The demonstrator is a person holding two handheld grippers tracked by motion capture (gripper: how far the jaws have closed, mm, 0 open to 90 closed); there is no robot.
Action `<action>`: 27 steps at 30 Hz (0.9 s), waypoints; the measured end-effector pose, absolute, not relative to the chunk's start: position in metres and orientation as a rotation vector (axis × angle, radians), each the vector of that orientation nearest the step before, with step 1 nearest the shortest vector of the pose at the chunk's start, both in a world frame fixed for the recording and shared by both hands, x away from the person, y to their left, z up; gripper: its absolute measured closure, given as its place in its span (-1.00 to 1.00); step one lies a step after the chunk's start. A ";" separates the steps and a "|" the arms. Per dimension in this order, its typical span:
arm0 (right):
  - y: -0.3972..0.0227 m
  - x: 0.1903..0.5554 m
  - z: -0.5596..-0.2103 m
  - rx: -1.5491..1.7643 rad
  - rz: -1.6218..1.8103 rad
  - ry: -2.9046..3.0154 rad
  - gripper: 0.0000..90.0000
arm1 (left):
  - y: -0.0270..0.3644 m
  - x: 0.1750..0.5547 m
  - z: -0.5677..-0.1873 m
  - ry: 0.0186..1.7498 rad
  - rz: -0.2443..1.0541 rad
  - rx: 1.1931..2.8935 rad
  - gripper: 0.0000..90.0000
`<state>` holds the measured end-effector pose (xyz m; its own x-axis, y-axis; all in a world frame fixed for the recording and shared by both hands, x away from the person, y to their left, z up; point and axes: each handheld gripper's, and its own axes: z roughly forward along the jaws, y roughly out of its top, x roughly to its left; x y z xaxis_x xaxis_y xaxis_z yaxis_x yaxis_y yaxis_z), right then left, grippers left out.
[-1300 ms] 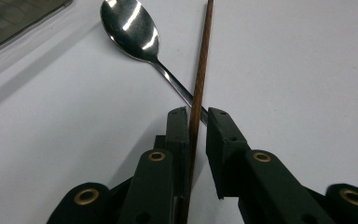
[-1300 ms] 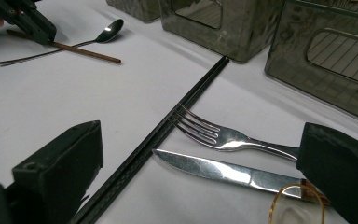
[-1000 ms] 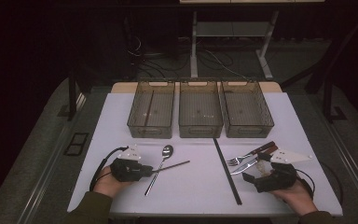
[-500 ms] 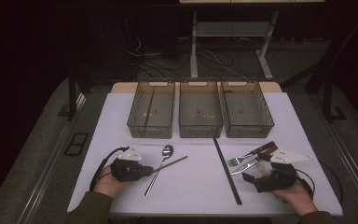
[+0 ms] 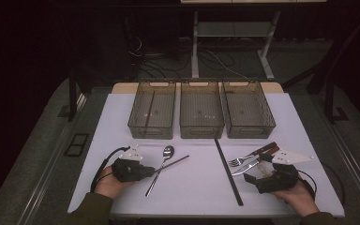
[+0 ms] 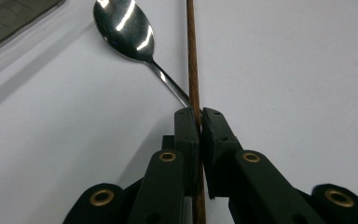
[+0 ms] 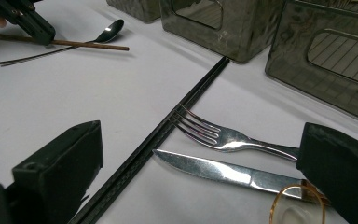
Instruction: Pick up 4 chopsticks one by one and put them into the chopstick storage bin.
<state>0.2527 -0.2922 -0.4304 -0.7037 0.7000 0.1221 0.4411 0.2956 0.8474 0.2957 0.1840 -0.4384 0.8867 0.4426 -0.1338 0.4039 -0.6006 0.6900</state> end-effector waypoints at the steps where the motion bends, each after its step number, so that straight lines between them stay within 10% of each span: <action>1: -0.292 0.253 -0.430 1.041 1.366 2.295 -0.99 | 0.184 0.295 -0.438 0.607 0.063 2.282 0.88; 27: -0.290 0.254 -0.432 1.039 1.366 2.303 -0.99 | 0.185 0.294 -0.424 0.666 0.045 2.198 0.88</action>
<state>0.2536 -0.2899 -0.4316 -0.7068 0.6964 0.1243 0.4430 0.2987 0.8453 0.2942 0.1854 -0.4240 0.8595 0.4764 -0.1851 0.4468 -0.5244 0.7249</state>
